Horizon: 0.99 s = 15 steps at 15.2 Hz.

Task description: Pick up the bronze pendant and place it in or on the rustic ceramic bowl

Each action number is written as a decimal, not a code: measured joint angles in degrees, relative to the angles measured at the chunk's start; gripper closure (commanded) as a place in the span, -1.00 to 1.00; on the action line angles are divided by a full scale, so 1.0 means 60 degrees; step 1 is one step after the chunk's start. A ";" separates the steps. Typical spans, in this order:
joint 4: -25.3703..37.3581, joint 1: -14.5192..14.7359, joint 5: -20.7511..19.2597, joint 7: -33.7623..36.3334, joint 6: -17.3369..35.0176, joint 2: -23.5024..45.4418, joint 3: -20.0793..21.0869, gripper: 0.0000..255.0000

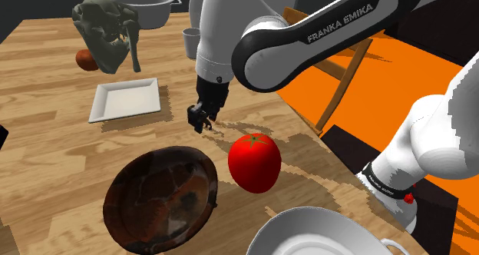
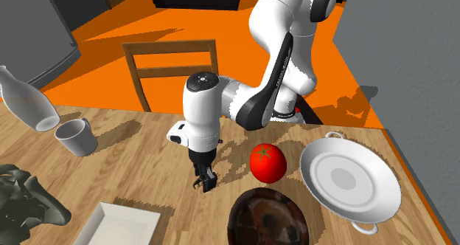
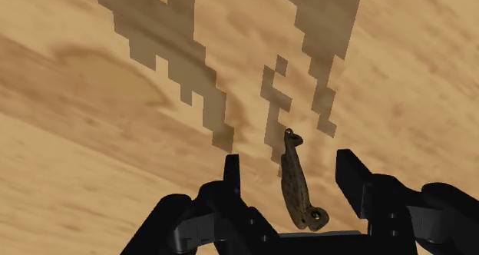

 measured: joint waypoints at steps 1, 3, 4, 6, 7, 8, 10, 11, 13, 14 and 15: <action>0.0010 -0.0008 -0.0005 0.0000 -0.0001 -0.0015 -0.0010 1.00; 0.0015 -0.0011 -0.0011 0.0005 -0.0003 -0.0010 -0.0015 1.00; 0.0020 -0.0009 -0.0013 0.0007 -0.0003 -0.0005 -0.0013 1.00; 0.0026 -0.0007 -0.0018 0.0013 -0.0001 0.0001 -0.0011 1.00; 0.0024 -0.0006 -0.0017 0.0013 0.0004 0.0000 -0.0010 1.00; 0.0023 -0.0006 -0.0017 0.0013 0.0007 0.0000 -0.0010 1.00; 0.0052 -0.0005 0.0010 -0.0006 -0.0067 -0.0033 -0.0007 1.00; 0.0097 -0.0001 0.0034 -0.0012 -0.0162 -0.0080 -0.0001 1.00; 0.0235 -0.0006 0.0082 -0.0042 -0.0392 -0.0174 -0.0003 1.00; 0.0258 -0.0011 0.0124 -0.0070 -0.0490 -0.0255 -0.0006 1.00; 0.0330 -0.0016 0.0141 -0.0086 -0.0595 -0.0291 -0.0011 1.00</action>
